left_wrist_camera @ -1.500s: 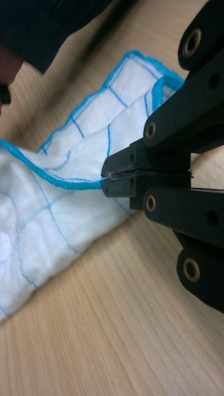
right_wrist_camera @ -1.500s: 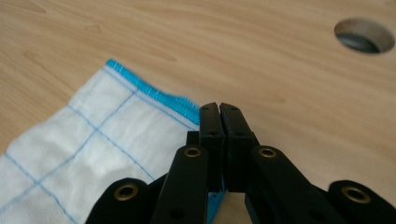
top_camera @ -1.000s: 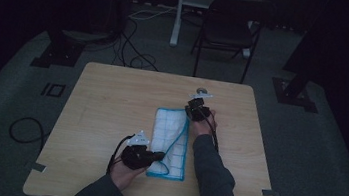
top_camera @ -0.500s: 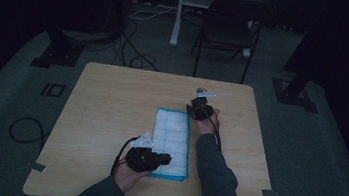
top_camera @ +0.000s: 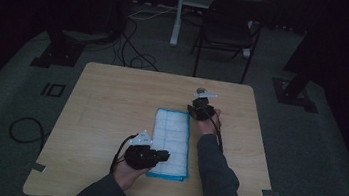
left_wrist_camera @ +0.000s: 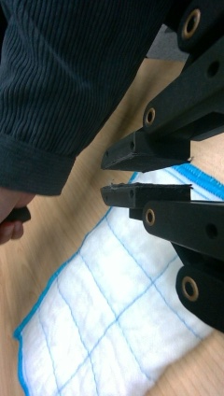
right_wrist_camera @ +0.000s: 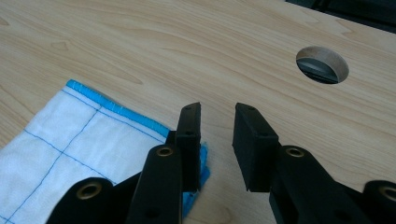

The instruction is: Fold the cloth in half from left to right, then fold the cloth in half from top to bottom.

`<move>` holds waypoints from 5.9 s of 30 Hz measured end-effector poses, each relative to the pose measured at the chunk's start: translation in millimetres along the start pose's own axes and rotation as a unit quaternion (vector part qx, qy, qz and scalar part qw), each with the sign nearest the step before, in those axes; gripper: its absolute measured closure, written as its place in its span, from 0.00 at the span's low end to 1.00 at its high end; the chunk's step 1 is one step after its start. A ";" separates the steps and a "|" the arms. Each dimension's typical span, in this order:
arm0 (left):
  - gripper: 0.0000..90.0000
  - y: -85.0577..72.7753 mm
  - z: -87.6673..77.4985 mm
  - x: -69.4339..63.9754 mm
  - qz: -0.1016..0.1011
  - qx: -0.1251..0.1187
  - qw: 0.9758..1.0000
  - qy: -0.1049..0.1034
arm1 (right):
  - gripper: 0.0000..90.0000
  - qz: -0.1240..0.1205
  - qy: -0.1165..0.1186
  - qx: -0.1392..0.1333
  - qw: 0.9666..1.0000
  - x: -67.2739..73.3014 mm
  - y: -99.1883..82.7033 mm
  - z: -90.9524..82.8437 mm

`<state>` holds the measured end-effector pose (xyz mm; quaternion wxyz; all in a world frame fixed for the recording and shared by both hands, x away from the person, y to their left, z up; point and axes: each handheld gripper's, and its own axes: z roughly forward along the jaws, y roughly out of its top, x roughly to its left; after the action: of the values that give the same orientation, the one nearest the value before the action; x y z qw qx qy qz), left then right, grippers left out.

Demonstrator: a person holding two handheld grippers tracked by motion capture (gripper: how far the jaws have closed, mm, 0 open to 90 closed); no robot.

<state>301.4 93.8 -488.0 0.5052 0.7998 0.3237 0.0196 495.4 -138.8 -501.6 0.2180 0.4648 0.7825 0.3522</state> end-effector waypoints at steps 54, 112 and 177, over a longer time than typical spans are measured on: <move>0.87 66.6 -14.1 71.9 0.000 -0.051 0.994 0.100 | 0.65 -0.003 0.034 -0.012 0.999 10.4 -29.7 -43.2; 0.72 60.3 33.9 142.0 -0.040 -0.022 0.983 0.177 | 0.62 0.023 0.024 0.007 0.999 8.0 -17.7 -11.6; 0.77 46.1 90.8 150.7 -0.085 0.057 0.969 0.226 | 0.76 0.046 0.022 0.036 0.998 25.0 -24.1 25.9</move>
<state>475.9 89.7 -539.1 0.3724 0.7715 0.4970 0.1379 487.0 -115.5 -537.1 0.1679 0.4996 0.7772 0.3436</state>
